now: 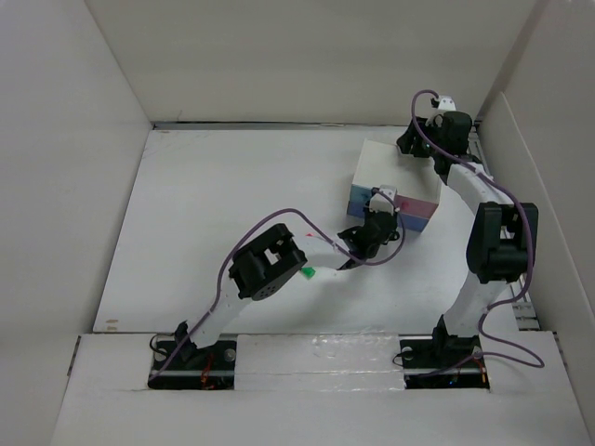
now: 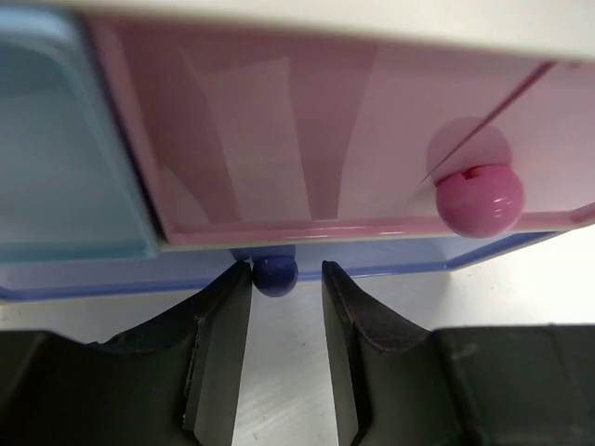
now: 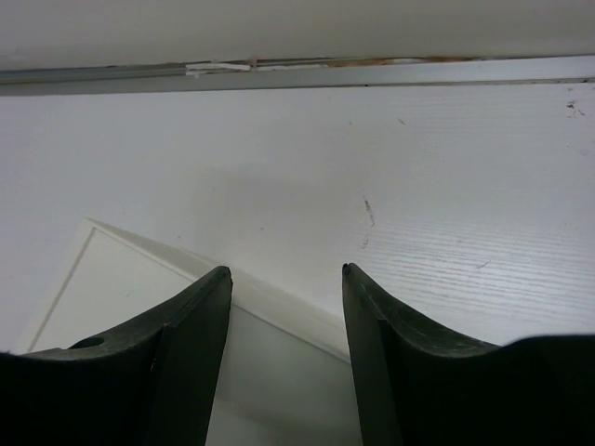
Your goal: Organize the desk
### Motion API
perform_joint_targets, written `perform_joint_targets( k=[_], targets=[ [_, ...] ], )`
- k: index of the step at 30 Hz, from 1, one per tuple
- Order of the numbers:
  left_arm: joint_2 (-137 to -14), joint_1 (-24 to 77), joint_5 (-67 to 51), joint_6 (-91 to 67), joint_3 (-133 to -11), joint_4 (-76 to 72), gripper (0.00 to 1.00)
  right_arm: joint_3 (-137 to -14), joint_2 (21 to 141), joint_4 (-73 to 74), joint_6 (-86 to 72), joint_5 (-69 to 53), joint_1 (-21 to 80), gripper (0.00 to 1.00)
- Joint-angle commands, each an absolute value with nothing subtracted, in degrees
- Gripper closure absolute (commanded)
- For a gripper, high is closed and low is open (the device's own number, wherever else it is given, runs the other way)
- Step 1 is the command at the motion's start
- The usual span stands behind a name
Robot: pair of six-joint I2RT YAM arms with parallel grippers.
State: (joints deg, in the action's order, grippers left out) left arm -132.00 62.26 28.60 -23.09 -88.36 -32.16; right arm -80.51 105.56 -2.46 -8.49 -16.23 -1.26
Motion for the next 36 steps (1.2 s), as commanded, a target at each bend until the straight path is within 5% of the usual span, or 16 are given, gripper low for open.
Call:
perform_joint_targets(
  k=[1,36],
  targets=[
    [-133.2,62.6,31.9,-22.5,-92.8,-30.1,0.68,-78.0,104.8,-1.0,-10.6,-20.0,-1.5,0.44],
    [-129.8,62.6,32.9,-18.8,-90.4,-35.2,0.71,-75.6,105.5,-4.7,-11.7,-22.1,-2.0,0.46]
  ],
)
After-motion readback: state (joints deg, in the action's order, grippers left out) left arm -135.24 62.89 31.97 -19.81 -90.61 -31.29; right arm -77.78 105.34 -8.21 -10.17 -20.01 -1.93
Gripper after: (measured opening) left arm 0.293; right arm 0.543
